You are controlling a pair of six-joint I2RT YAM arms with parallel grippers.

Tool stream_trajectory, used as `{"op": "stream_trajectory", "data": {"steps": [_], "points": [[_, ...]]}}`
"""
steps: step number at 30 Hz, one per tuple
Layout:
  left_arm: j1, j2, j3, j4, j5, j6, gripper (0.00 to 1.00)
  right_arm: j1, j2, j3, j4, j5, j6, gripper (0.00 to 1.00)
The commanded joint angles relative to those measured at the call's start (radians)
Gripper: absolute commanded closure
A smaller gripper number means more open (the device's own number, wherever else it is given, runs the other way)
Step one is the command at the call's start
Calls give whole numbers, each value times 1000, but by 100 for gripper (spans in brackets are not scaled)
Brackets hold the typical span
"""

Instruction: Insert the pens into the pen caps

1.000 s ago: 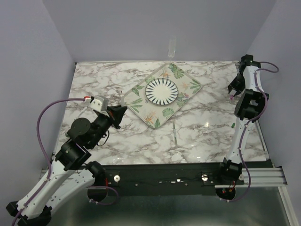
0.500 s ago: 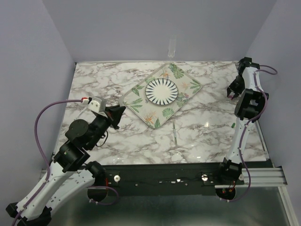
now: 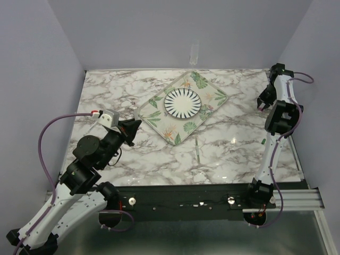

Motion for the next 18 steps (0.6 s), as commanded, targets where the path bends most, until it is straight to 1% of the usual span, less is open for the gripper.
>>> {"op": "stream_trajectory", "data": {"steps": [1, 2, 4, 7, 11, 15, 18], "points": [[-4, -10, 2, -7, -31, 11, 100, -3, -10, -27, 35, -13, -23, 63], [-4, -10, 2, -5, -28, 11, 100, -3, -20, -55, 88, -28, -35, 63], [-4, -5, 2, -7, -28, 11, 100, -3, -48, -107, 133, -85, -36, 63], [-4, 7, 5, -8, -32, 11, 100, -4, -73, -136, 153, -157, -11, 62], [-4, 22, 10, -10, -37, 12, 100, -6, -151, -219, 238, -195, 15, 62], [-4, 35, 15, -11, -36, 9, 100, -18, -238, -245, 340, -226, 50, 62], [-4, 36, 16, -13, -34, 8, 100, -49, -264, -264, 432, -173, 121, 70]]}}
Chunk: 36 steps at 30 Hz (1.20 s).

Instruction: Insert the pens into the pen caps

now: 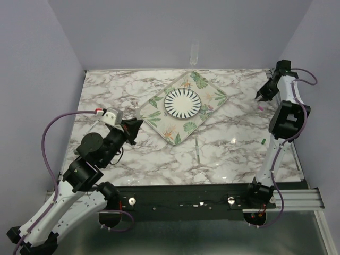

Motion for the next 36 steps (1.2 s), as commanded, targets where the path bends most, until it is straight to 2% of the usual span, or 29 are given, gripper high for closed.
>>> {"op": "stream_trajectory", "data": {"steps": [1, 3, 7, 16, 20, 26, 27, 36], "points": [[-4, 5, 16, -10, -22, 5, 100, -51, -104, -39, 209, 16, 125, 77], [-4, -1, 12, -6, -14, 2, 100, -68, -89, -55, 251, 36, 188, 81], [-4, -12, 4, -3, -18, 0, 100, -72, -58, -55, 229, 117, 289, 88], [-4, -14, 2, -6, -34, 6, 100, -73, -38, -165, 220, 118, 530, 89], [-4, -18, 4, -9, -45, 9, 100, -65, -54, -205, 167, 177, 597, 93], [-4, -49, -2, -10, -57, 12, 100, -58, -66, -224, 122, 285, 591, 96], [-3, -55, -2, -10, -56, 12, 100, -59, -64, -222, 125, 285, 581, 99], [-4, -83, -2, -6, -45, 8, 100, -42, -78, -225, 91, 277, 554, 99]]}}
